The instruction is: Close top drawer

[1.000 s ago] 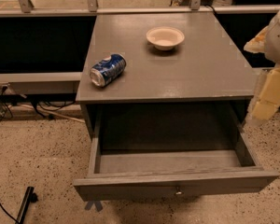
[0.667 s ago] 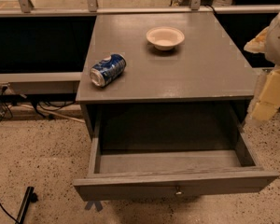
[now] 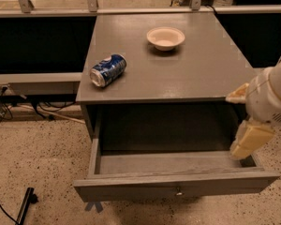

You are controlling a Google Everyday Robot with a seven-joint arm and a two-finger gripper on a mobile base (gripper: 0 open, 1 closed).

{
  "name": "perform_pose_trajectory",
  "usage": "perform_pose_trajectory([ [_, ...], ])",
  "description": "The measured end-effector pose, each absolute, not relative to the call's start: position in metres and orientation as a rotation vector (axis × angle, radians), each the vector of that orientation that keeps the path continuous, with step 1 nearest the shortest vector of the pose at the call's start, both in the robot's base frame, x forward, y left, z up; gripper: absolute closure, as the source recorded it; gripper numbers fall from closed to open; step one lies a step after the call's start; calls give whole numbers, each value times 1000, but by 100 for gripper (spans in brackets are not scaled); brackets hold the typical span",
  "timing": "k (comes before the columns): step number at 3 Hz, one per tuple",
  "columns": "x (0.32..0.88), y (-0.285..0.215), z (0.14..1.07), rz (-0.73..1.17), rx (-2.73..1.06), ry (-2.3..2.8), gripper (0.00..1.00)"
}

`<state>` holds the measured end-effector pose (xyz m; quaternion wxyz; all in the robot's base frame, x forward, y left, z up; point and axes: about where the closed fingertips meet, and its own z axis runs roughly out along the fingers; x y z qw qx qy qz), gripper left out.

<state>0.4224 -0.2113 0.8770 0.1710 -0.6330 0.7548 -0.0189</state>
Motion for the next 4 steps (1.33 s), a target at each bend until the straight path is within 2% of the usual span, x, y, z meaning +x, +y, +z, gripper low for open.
perform_pose_trajectory([
  [1, 407, -223, 810, -2, -1811, 2187, 41],
  [3, 365, -243, 743, 72, -1789, 2248, 88],
  [4, 346, -246, 722, 107, -1785, 2267, 100],
])
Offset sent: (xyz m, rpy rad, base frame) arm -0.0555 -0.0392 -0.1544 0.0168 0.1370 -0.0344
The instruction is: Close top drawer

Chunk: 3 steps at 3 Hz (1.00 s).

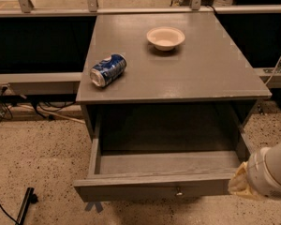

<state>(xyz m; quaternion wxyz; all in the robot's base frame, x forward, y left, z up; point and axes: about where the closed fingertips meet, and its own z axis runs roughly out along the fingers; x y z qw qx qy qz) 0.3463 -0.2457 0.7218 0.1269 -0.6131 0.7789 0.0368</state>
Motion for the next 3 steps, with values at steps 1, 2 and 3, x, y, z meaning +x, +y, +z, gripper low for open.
perform_pose_trajectory([
  [1, 337, -243, 695, 101, -1778, 2292, 100],
  [2, 344, -231, 662, 84, -1751, 2297, 100],
  [3, 375, -218, 649, 31, -1723, 2269, 100],
])
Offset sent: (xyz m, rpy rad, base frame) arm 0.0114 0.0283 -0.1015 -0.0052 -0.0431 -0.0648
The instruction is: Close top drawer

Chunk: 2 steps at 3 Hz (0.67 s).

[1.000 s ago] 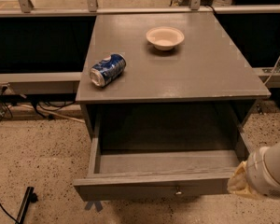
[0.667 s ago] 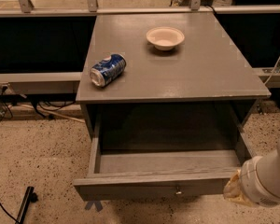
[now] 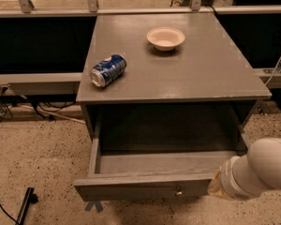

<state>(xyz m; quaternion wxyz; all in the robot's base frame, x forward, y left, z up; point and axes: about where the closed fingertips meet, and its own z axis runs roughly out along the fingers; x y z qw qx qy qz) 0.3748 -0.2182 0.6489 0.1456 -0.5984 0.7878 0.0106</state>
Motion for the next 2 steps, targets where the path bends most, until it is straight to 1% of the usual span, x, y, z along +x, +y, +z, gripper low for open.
perform_pose_trajectory([
  [1, 404, -211, 658, -4, -1696, 2234, 100],
  [2, 445, -192, 675, 10, -1632, 2181, 100],
])
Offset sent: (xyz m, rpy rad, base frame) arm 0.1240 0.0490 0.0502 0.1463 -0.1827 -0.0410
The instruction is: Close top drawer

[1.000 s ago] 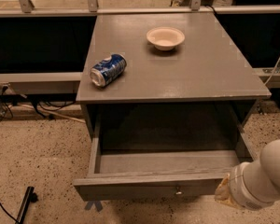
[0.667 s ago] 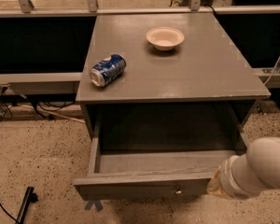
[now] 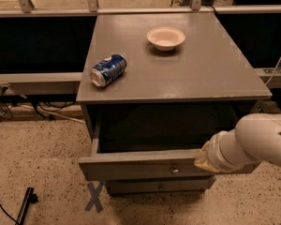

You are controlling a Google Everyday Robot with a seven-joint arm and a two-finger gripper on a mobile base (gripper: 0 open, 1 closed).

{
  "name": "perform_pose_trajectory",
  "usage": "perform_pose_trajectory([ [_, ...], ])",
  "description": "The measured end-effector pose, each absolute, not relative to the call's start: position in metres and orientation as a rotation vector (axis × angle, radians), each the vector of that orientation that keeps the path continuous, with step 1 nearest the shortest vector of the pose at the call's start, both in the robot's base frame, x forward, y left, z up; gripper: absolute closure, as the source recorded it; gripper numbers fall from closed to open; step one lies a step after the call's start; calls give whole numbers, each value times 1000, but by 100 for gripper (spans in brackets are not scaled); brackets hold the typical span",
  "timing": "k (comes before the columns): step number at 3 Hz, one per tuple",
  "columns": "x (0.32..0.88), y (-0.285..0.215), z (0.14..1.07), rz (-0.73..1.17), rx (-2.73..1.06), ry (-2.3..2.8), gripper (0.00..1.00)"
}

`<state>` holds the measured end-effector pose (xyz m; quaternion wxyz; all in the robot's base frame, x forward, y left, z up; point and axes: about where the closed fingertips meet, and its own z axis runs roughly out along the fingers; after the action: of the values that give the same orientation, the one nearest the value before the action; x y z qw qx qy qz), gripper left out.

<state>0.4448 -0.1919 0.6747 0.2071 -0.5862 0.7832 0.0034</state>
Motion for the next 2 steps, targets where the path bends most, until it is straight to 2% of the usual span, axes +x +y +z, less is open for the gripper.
perform_pose_trajectory([
  [1, 483, -163, 690, 30, -1587, 2129, 100],
  [2, 483, -163, 690, 30, -1587, 2129, 100],
])
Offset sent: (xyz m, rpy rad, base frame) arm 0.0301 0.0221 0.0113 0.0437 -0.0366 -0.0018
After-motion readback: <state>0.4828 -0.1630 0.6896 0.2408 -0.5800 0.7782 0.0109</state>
